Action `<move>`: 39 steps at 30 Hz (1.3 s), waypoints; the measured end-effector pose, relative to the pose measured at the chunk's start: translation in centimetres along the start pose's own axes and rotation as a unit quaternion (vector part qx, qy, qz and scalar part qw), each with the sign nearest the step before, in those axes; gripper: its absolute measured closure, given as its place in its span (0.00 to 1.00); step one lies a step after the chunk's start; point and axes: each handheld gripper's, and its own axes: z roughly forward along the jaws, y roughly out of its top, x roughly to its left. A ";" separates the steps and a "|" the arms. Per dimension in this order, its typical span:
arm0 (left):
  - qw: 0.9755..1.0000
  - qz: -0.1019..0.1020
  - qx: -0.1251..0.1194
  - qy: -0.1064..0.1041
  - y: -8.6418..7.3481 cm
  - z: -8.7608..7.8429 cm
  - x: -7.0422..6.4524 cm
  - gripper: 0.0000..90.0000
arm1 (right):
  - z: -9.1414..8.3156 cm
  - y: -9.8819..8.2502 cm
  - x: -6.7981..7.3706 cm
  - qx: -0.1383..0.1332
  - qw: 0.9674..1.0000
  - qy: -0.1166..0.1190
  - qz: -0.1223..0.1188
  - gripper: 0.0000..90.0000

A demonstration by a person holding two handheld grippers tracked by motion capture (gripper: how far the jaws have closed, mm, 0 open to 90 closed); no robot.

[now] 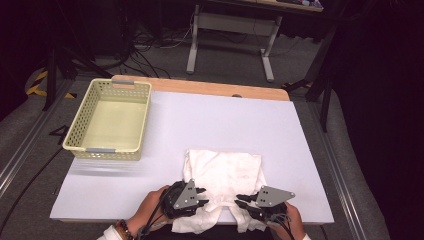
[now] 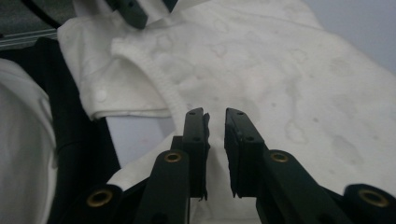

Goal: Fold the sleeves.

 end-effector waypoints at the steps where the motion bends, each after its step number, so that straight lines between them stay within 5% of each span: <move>1: 1.000 0.002 0.007 -0.005 0.0 0.3 -0.1 0.73 | -0.1 -0.1 -0.1 -0.001 1.000 -0.005 0.002 0.88; 5: 0.998 -0.012 0.044 -0.032 -0.8 1.8 -0.3 0.80 | 0.3 -0.9 -0.9 0.030 0.999 -0.013 0.011 0.91; 7: 0.998 -0.010 0.043 -0.034 -0.9 1.7 -0.4 0.83 | 0.7 -1.2 -0.8 0.054 0.998 -0.002 0.012 0.93; 16: 0.998 -0.014 0.039 -0.040 -1.1 0.9 0.0 0.86 | 0.1 -1.7 -0.9 0.063 0.998 0.011 0.018 0.99; 19: 0.999 -0.028 0.024 -0.020 -1.2 0.1 1.0 0.83 | -0.2 -1.6 -1.4 0.047 0.998 -0.022 0.029 0.84; 25: 0.998 -0.058 -0.008 0.030 -1.3 -1.2 3.6 0.69 | -1.1 -1.3 -3.7 0.013 0.995 -0.075 0.064 0.74; 26: 0.996 -0.071 -0.016 0.050 -1.2 -1.3 4.7 0.67 | -1.4 -1.1 -5.4 -0.007 0.992 -0.098 0.077 0.71; 28: 0.995 -0.072 -0.016 0.060 -1.1 -1.3 5.1 0.60 | -1.4 -1.0 -5.9 -0.009 0.991 -0.103 0.081 0.70; 29: 0.994 -0.085 -0.012 0.075 -1.1 -1.1 6.3 0.55 | -1.3 -1.0 -7.3 -0.012 0.988 -0.127 0.082 0.66; 34: 0.983 -0.126 -0.006 0.132 -1.1 -0.2 8.8 0.34 | 0.0 -1.0 -10.2 -0.001 0.984 -0.146 0.106 0.57; 36: 0.982 -0.133 -0.007 0.134 -1.0 0.3 9.6 0.33 | 0.8 -1.0 -11.2 0.015 0.982 -0.151 0.108 0.52; 39: 0.980 -0.134 0.005 0.145 -0.8 1.4 10.7 0.32 | 1.7 -1.1 -13.3 0.020 0.978 -0.121 0.166 0.46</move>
